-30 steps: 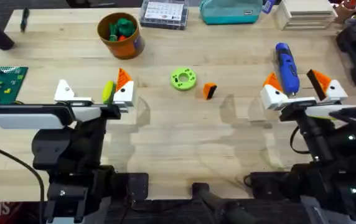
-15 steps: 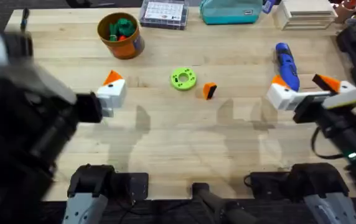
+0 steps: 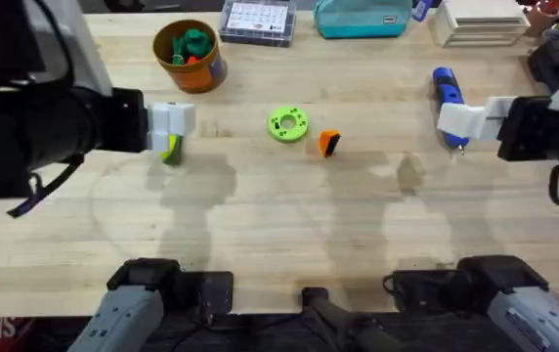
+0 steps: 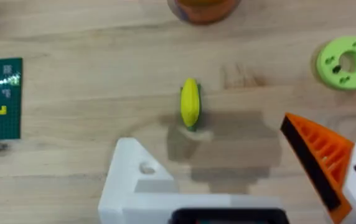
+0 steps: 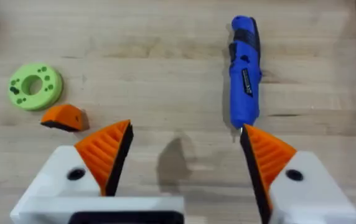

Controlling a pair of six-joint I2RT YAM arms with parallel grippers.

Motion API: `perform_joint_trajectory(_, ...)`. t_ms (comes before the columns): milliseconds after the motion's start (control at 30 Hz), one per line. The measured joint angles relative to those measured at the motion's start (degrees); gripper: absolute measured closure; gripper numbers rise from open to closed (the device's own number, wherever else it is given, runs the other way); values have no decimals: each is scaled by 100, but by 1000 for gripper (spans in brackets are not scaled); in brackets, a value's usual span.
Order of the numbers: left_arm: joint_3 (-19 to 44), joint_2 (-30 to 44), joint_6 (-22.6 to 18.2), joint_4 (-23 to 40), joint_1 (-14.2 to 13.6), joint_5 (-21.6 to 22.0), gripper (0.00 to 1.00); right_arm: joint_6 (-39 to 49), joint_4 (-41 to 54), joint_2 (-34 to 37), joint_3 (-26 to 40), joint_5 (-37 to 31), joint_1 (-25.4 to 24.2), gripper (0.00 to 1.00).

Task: Pick up the gripper from the table and insert it into the empty holder that is missing its gripper. Then pick up a screw, insert it into the mounting hole, and use the screwdriver to tighten it. Finally, clean up the table by picking up the vegetable and placing it into the bucket.

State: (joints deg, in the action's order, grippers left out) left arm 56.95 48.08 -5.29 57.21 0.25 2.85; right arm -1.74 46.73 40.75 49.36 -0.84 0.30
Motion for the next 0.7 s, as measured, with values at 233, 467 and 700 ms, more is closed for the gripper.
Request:
perform_joint_trajectory(233, -174, 912, -167, -251, 233, -2, 16, 0, 49, 14, 0, 2, 0, 8)
perform_joint_trajectory(467, -422, 2264, -184, -888, 764, -72, 16, 0, 49, 12, 0, 0, 0, 8)
perform_joint_trajectory(700, -442, 3590, -292, -1252, 1108, -298, 16, 0, 49, 14, 0, 0, 0, 8)
